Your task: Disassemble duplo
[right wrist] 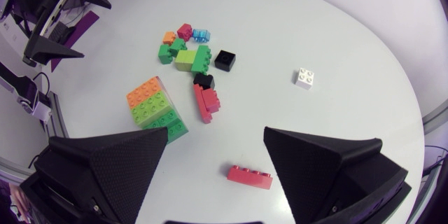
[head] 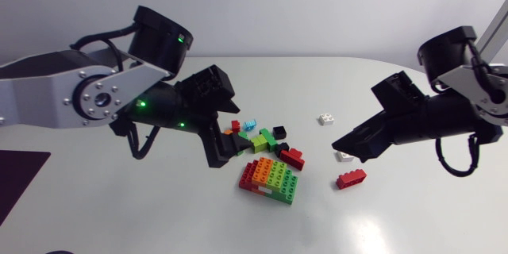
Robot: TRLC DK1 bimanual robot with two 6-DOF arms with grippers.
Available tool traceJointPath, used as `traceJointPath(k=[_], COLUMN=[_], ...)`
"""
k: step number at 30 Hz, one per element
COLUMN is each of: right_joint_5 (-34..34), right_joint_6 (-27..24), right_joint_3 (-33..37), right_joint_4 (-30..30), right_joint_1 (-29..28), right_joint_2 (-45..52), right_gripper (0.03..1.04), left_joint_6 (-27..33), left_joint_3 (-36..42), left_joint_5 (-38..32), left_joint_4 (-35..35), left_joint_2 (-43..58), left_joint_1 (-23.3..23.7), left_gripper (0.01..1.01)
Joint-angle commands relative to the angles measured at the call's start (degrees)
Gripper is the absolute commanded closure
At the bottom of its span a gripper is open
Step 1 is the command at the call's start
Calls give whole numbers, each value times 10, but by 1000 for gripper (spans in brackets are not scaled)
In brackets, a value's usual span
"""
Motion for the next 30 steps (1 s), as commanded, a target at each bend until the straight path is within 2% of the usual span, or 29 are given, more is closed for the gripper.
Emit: traceJointPath(k=[1,6,10,15,30], right_joint_5=[9,29,49,59,63], right_joint_6=[-29,-57,-74,-88,-94], right_joint_3=[-12,-10,-12,-17,20], right_joint_4=[25,63,99,121,158], right_joint_1=[0,26,49,76,99], right_joint_2=[45,118,175,213,301], right_gripper=[134,167,279,279,279], left_joint_6=[24,41,54,62,82], left_joint_3=[14,38,54,74,98], left_joint_5=[7,22,31,36,55], left_joint_4=[12,25,31,31,27], left_joint_2=[39,98,131,155,196], left_joint_1=[2,1,2,3,13], left_gripper=[56,56,56,57,59])
